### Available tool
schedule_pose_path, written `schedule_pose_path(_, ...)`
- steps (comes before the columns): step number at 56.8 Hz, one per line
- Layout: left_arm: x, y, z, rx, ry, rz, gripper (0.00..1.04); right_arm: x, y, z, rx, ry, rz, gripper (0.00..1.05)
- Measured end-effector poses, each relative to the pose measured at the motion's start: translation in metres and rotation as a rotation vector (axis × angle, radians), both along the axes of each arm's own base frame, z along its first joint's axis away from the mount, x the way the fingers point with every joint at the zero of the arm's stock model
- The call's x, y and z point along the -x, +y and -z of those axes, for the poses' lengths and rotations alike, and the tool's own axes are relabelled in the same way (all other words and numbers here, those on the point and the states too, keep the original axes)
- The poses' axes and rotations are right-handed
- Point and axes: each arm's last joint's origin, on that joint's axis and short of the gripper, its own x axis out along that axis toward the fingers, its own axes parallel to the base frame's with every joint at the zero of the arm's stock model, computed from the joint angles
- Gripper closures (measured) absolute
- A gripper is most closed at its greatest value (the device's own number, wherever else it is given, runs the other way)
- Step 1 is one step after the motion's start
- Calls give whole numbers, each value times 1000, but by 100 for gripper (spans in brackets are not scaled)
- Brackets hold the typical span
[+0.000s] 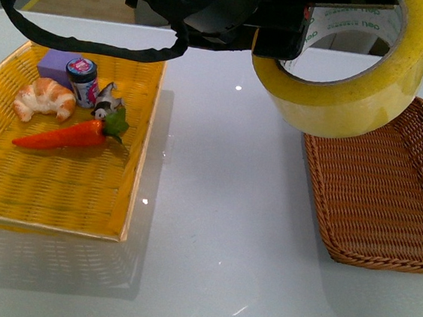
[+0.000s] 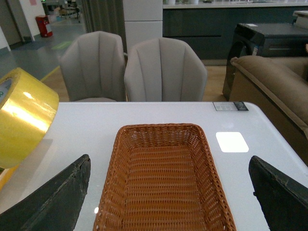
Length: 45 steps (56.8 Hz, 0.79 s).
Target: Move tape to another basket
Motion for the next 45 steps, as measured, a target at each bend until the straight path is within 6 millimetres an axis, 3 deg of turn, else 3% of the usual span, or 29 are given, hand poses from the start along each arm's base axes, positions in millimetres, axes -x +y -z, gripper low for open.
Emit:
schedule_pose_path(2,1,-1,0,-2,3,1,89,0,0,1,-14,33,-4,9)
schedule_pose_path(8,2,-1,0,-5,7,-1,89,-6,3,1,-205,388,-45,9)
schedule_pose_path(12,3,-2,-1,-1,9,4,89,-14,7,2,-319,460,-102,9)
schedule_pose_path(20,3,-2,0,-2,18,5,89,-33,19,-7,-478,429,-265,9)
schedule_pose_path(29,4,-2,0,0,25,12,89,-57,29,-18,-546,376,-393,9)
schedule_pose_path(45,4,-2,0,0,31,13,89,-89,46,-5,-608,398,-503,9)
